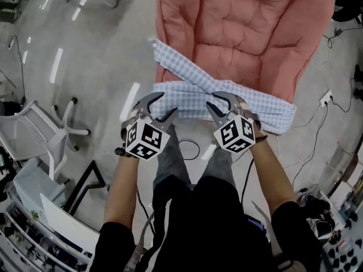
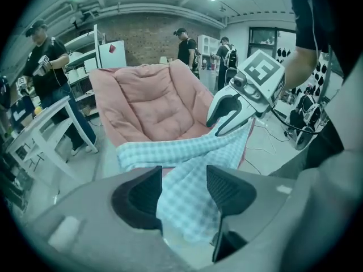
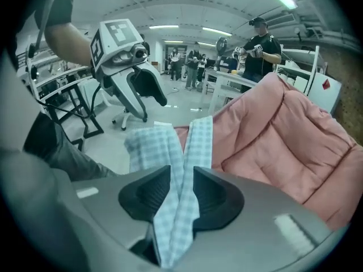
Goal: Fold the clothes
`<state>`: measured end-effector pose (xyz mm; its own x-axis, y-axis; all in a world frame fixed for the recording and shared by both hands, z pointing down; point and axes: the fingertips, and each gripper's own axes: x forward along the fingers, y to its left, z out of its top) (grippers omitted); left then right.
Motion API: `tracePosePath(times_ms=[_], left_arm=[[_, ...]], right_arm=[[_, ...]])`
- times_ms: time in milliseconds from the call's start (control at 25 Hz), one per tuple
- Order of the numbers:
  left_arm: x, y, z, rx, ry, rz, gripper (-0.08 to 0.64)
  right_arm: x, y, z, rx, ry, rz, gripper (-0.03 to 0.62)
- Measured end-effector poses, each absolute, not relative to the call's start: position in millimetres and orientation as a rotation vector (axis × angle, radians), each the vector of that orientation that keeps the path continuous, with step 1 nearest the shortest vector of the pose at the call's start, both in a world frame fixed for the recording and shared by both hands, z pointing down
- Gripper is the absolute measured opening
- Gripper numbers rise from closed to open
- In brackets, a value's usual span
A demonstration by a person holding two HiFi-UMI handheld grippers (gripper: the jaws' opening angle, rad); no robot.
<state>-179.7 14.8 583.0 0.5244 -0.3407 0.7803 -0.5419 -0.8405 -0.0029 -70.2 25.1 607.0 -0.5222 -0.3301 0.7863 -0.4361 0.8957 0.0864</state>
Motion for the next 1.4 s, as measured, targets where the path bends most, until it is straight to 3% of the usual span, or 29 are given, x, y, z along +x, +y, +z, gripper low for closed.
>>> tracePosePath(times_ms=[240,480,1400], left_arm=[[-261,-44,577,2.565,-0.66,1.214,0.245],[-299,-96,594,2.607,-0.545,1.269,0.232],[-268,-220,731,2.748,-0.039,1.66,0.202]], right_arm=[[-138,-40,592,0.672,-2.126,0.19,0.126],[-146,-72,590,0.811,-2.068,0.247,0.124],[-136,-95,679,0.749,-2.024,0.425,0.123]])
